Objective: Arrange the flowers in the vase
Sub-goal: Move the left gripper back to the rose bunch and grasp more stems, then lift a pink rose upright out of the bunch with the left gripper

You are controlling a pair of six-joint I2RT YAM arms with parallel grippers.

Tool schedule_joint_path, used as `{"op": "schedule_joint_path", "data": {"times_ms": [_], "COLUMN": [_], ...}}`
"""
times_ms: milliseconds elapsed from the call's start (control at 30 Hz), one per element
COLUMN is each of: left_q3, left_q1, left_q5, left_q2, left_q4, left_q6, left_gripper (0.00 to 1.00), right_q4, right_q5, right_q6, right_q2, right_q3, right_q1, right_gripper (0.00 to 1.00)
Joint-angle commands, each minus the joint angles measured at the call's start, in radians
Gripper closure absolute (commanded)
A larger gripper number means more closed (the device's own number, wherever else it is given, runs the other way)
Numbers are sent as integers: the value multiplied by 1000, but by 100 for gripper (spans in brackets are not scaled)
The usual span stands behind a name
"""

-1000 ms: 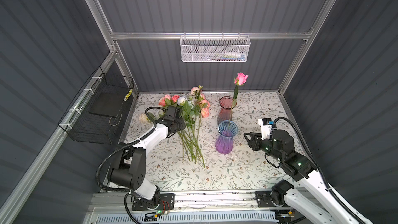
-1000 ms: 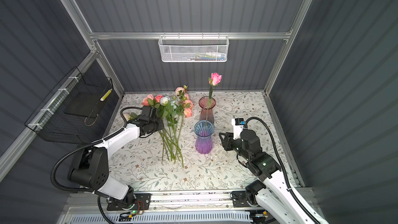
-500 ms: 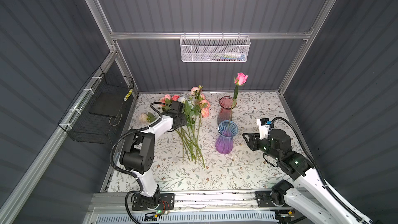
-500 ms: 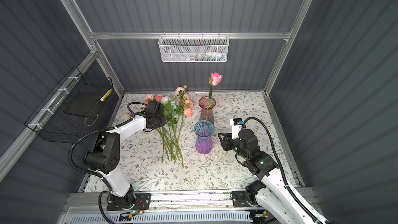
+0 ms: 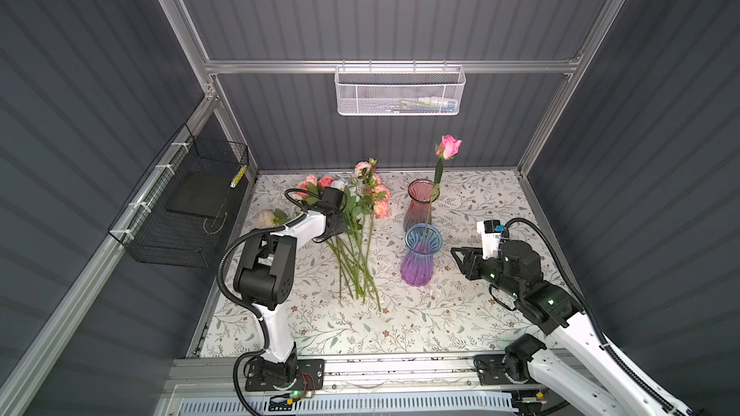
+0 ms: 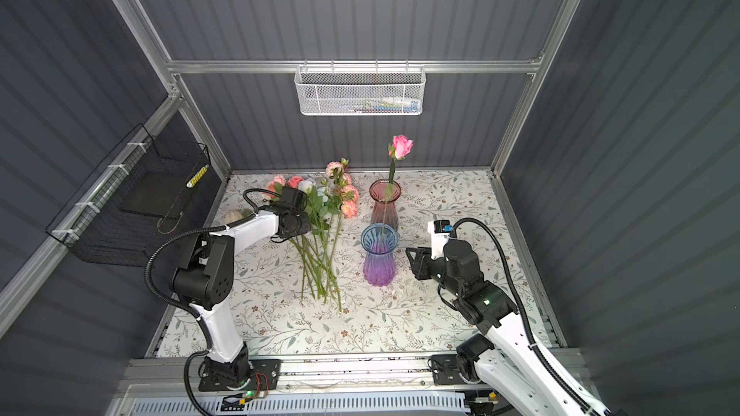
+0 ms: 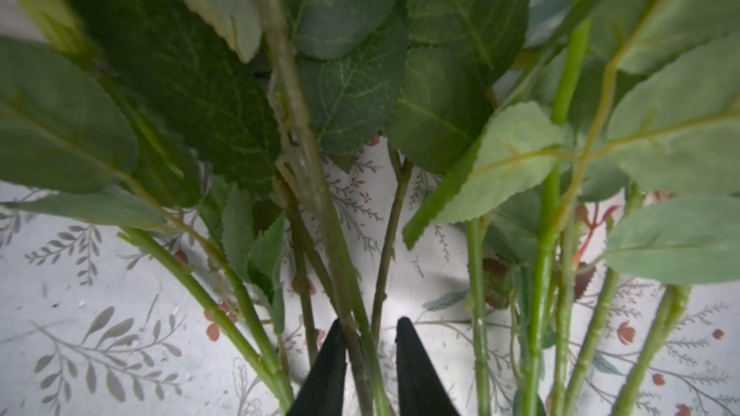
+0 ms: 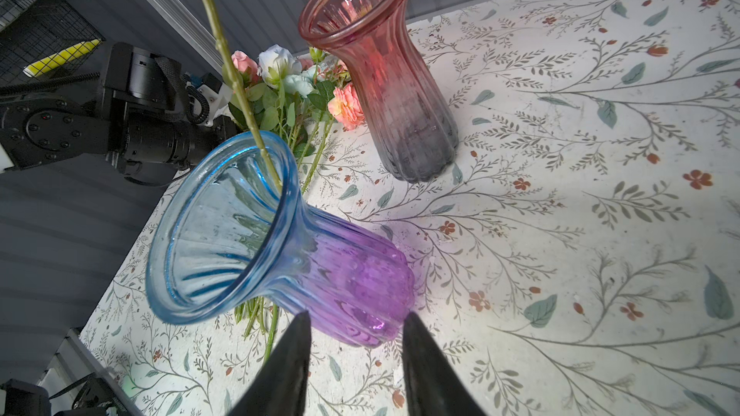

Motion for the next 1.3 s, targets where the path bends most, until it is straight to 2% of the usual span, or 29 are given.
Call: {"op": "schedule_joint_path", "data": {"times_ms": [0,100,333,433,500,667,767,967,1033,1267], "left_q3": [30,24,12,12,13,13,11,5,5,3], "left_q1": [9,9,13,15,17,20,22,25,26,28], "left_q5": [-11,-5,1,6,9,21,23,38,47,66], "left_q2": [7,0,5,12,18,15,11,24,30,22], "left_q4": [2,6,18,19,19,24,27,31,35,44], "left_q6": [26,28,32,32,35,38,45,45,45,44], "left_gripper": [80,85,89,81,80,87,88,77,76,100], "right_q4": [7,10,10,7,4,1,1,-4,-6,-7], "right_q5": [2,1,-3,0,1,5,5,6,8,12], "right_q6": [-14,-13,-17,-17,-17,-17,-17,-17,-17,-17], "right_q2": [-11,-9,-4,-6,-7,-13,-15,-21,-24,-27], "right_q3": [-12,-13,-8,-7,-7,-5,-5,-3,-3,-2], "right_q1": [-4,-5,-4,-4,-4,-5,-4,-4,-5,-4], "right_gripper": [60,60,60,60,60,60,60,60,60,60]}}
